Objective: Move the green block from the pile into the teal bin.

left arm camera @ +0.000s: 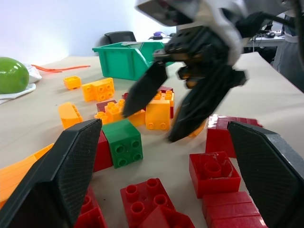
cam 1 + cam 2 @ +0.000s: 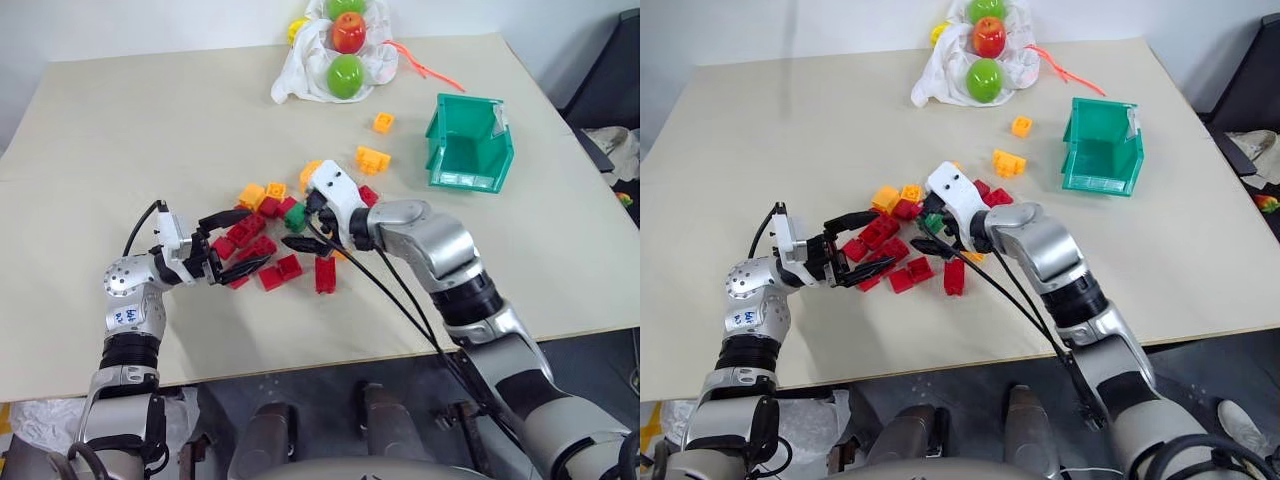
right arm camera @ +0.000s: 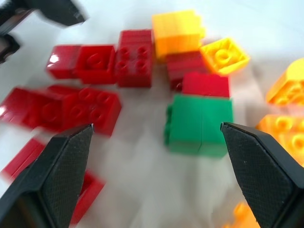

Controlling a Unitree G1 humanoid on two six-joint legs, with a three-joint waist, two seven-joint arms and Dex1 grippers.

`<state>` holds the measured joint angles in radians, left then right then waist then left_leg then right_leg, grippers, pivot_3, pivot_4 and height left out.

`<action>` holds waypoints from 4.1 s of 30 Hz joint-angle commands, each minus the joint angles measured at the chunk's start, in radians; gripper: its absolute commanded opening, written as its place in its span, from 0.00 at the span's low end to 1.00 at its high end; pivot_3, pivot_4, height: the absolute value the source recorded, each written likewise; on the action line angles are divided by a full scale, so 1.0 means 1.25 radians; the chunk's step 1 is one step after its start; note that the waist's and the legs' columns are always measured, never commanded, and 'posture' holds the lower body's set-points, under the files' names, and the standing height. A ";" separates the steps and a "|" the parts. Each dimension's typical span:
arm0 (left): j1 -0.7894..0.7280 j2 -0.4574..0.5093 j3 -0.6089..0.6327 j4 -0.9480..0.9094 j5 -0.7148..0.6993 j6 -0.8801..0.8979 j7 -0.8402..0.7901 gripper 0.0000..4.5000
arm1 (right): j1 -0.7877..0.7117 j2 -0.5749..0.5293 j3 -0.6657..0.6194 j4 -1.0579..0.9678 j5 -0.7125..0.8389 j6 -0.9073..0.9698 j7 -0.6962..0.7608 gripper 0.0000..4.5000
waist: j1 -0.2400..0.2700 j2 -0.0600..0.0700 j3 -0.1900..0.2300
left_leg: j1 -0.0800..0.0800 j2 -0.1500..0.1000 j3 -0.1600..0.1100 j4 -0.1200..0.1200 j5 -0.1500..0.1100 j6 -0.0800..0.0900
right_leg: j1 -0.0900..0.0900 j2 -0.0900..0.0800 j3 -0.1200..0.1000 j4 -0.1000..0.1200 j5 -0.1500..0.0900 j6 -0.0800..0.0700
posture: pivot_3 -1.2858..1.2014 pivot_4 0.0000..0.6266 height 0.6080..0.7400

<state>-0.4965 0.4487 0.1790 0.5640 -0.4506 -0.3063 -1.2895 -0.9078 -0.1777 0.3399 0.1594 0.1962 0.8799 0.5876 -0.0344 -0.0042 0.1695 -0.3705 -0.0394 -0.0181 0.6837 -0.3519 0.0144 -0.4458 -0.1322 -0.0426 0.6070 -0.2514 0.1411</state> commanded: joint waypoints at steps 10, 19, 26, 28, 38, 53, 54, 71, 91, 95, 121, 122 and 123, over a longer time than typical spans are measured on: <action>0.003 0.011 0.014 -0.021 -0.006 -0.012 0.007 1.00 | -0.105 0.085 -0.004 0.201 -0.077 -0.073 -0.051 0.99 | -0.002 0.000 0.000 | 0.000 0.000 0.000 0.000 0.000 0.000 | 0.000 -0.001 0.000 0.000 0.000 0.000 | 0.52 0.24 1.00; 0.009 0.014 0.015 -0.027 -0.006 -0.013 0.012 1.00 | -0.100 0.071 0.008 0.183 -0.112 -0.059 -0.037 0.99 | -0.016 0.000 0.000 | 0.000 0.000 -0.001 0.000 0.000 0.000 | 0.000 0.000 0.000 0.000 0.000 0.000 | 0.52 0.24 1.00; 0.011 0.011 0.013 -0.032 -0.007 -0.013 0.014 1.00 | -0.082 0.065 0.033 0.190 -0.142 -0.092 -0.013 0.91 | -0.017 0.000 0.000 | 0.000 0.000 -0.001 0.000 0.000 0.000 | 0.000 0.000 0.000 0.000 0.000 0.000 | 0.52 0.24 1.00; 0.013 0.010 0.013 -0.037 -0.008 -0.010 0.015 1.00 | -0.078 0.069 0.014 0.167 -0.135 -0.089 -0.018 0.79 | -0.017 0.000 0.000 | 0.000 0.000 -0.001 0.000 0.000 0.000 | 0.000 -0.001 0.000 0.000 0.000 0.000 | 0.52 0.24 1.00; 0.014 0.000 -0.028 -0.126 0.000 0.046 0.021 1.00 | 0.016 -0.023 -0.147 -0.287 0.038 0.129 0.042 0.06 | -0.009 0.000 0.000 | -0.001 0.000 -0.001 0.000 0.000 0.000 | 0.000 -0.001 -0.001 0.000 0.000 0.000 | 0.52 0.24 1.00; -0.038 -0.002 -0.050 -0.088 0.017 0.047 0.037 1.00 | 0.075 -0.085 -0.089 -0.250 0.026 0.084 -0.021 0.34 | 0.002 0.000 0.000 | 0.000 -0.001 0.001 0.000 0.000 0.000 | 0.001 0.001 -0.001 0.000 0.000 -0.001 | 0.52 0.24 1.00; -0.035 0.002 -0.046 -0.087 0.017 0.044 0.039 1.00 | 0.055 -0.066 -0.074 -0.202 0.012 0.061 -0.030 0.40 | 0.002 0.000 0.000 | 0.000 -0.001 0.001 0.000 0.000 0.000 | 0.001 0.001 -0.001 0.000 0.000 -0.001 | 0.52 0.24 1.00; 0.018 0.024 -0.021 -0.136 0.013 0.039 0.071 1.00 | -0.043 0.014 0.022 0.112 -0.099 -0.143 0.010 0.63 | 0.000 0.001 0.000 | 0.000 0.000 0.000 0.000 0.000 0.000 | 0.000 0.000 -0.002 -0.001 0.000 -0.001 | 0.52 0.24 1.00; -0.081 -0.150 -0.204 -0.188 0.193 0.129 0.309 1.00 | 0.281 -0.377 -0.403 -0.554 0.040 0.175 -0.012 0.34 | 0.047 0.000 0.001 | -0.002 -0.004 0.001 0.000 -0.001 0.001 | 0.002 0.000 -0.004 -0.005 0.001 0.001 | 0.52 0.24 1.00; -0.148 -0.213 -0.228 -0.126 0.231 0.127 0.376 1.00 | 0.294 -0.475 -0.466 -0.426 -0.001 0.049 -0.021 0.34 | 0.043 0.000 0.001 | -0.001 -0.003 0.003 0.000 -0.001 0.001 | 0.002 0.000 -0.003 -0.005 0.002 0.001 | 0.52 0.24 1.00; -0.333 -0.219 -0.150 0.134 0.223 0.166 0.406 1.00 | 0.110 -0.430 -0.425 0.125 -0.015 -0.440 0.017 1.00 | 0.028 0.000 0.002 | -0.004 -0.001 0.009 0.000 0.000 0.002 | 0.002 0.000 -0.005 -0.010 0.004 0.002 | 0.52 0.24 1.00; -0.328 -0.202 -0.138 0.119 0.209 0.171 0.385 1.00 | 0.154 -0.437 -0.433 0.057 0.001 -0.421 0.031 1.00 | 0.027 0.000 0.002 | -0.004 -0.001 0.009 0.000 0.000 0.002 | 0.002 0.000 -0.006 -0.010 0.004 0.002 | 0.52 0.24 1.00; -0.318 -0.175 -0.124 0.100 0.190 0.174 0.349 1.00 | 0.218 -0.449 -0.443 -0.023 0.024 -0.393 0.058 1.00 | 0.028 0.000 0.002 | -0.004 -0.001 0.009 0.000 0.000 0.002 | 0.002 0.000 -0.006 -0.010 0.004 0.002 | 0.52 0.24 1.00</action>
<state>-0.8982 0.1970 -0.0137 0.7531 -0.1637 -0.0896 -0.7980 -0.6762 -0.7029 -0.1706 0.2718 0.1788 0.3505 0.6202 0.0006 -0.0043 0.1716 -0.3758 -0.0402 -0.0074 0.6837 -0.3521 0.0169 -0.4437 -0.1323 -0.0500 0.5943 -0.2464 0.1440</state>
